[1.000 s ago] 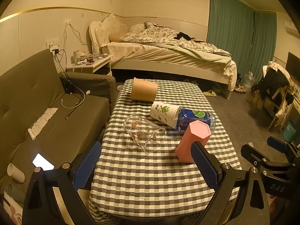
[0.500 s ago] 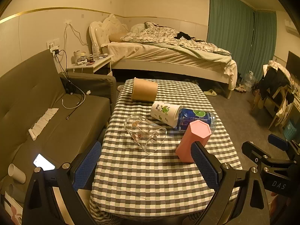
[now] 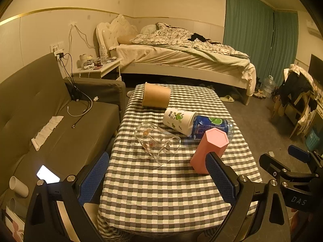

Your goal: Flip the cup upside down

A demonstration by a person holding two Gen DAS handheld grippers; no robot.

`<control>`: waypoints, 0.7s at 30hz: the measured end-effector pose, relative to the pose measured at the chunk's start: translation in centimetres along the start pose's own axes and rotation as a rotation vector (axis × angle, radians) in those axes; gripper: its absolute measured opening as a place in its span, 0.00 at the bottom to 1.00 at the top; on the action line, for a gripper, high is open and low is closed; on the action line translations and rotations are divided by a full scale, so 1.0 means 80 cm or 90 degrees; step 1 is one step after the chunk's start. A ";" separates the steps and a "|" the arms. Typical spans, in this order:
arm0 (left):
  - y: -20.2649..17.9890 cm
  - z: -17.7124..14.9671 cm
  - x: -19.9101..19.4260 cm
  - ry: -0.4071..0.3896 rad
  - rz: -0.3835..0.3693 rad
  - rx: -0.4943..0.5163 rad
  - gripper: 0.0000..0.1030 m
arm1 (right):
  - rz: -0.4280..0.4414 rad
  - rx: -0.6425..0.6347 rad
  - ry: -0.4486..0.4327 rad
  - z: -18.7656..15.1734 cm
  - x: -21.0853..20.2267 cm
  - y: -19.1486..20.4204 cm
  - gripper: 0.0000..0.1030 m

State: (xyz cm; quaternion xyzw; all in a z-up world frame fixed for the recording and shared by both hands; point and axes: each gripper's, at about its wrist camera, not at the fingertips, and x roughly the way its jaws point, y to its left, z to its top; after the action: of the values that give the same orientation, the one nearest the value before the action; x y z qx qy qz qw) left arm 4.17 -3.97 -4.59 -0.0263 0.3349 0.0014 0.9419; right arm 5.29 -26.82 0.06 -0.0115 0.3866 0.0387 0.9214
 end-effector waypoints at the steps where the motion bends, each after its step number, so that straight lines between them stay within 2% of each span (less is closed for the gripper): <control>1: 0.001 0.000 0.000 0.000 -0.001 0.000 0.96 | 0.000 0.000 0.001 -0.001 0.001 0.000 1.00; 21: 0.006 -0.006 -0.003 -0.001 -0.001 0.005 0.96 | 0.001 -0.001 0.013 -0.008 0.004 0.002 1.00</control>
State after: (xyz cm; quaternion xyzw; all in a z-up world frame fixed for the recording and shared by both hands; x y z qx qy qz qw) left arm 3.71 -3.54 -4.83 -0.0231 0.3345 -0.0004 0.9421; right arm 5.00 -26.66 -0.60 -0.0122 0.3957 0.0396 0.9174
